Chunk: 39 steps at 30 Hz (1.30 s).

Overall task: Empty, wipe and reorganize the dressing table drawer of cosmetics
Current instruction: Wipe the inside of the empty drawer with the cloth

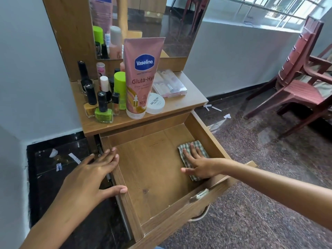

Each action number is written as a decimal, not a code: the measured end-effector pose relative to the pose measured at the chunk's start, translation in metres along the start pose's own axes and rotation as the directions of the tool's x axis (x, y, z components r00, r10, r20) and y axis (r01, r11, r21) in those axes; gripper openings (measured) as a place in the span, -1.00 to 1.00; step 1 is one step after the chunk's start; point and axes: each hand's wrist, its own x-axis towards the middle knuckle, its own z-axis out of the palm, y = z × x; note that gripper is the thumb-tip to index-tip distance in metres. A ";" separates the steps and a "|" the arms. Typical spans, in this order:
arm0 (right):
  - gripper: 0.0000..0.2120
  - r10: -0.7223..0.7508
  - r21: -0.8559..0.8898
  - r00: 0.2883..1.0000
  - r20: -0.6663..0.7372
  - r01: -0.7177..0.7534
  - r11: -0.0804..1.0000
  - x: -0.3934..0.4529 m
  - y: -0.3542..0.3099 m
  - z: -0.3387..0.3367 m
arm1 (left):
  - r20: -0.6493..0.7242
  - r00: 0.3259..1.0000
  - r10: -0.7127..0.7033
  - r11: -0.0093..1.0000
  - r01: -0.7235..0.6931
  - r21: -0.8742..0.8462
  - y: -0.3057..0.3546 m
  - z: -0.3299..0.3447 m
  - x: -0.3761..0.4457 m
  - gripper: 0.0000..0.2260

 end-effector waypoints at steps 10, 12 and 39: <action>-0.39 0.071 0.122 0.979 -0.191 -0.048 0.991 0.009 -0.001 0.011 | -0.026 0.999 0.039 0.998 -0.038 0.040 -0.006 0.006 0.003 -0.10; -0.40 0.110 0.122 0.977 -0.182 -0.089 0.989 0.016 0.000 0.012 | -0.037 0.998 0.045 0.998 -0.043 0.051 -0.005 0.006 0.003 -0.10; -0.45 -0.007 -0.168 0.886 -0.464 -0.080 0.983 0.039 0.003 -0.013 | 0.056 0.998 -0.032 0.999 0.032 0.010 0.002 -0.003 -0.001 -0.08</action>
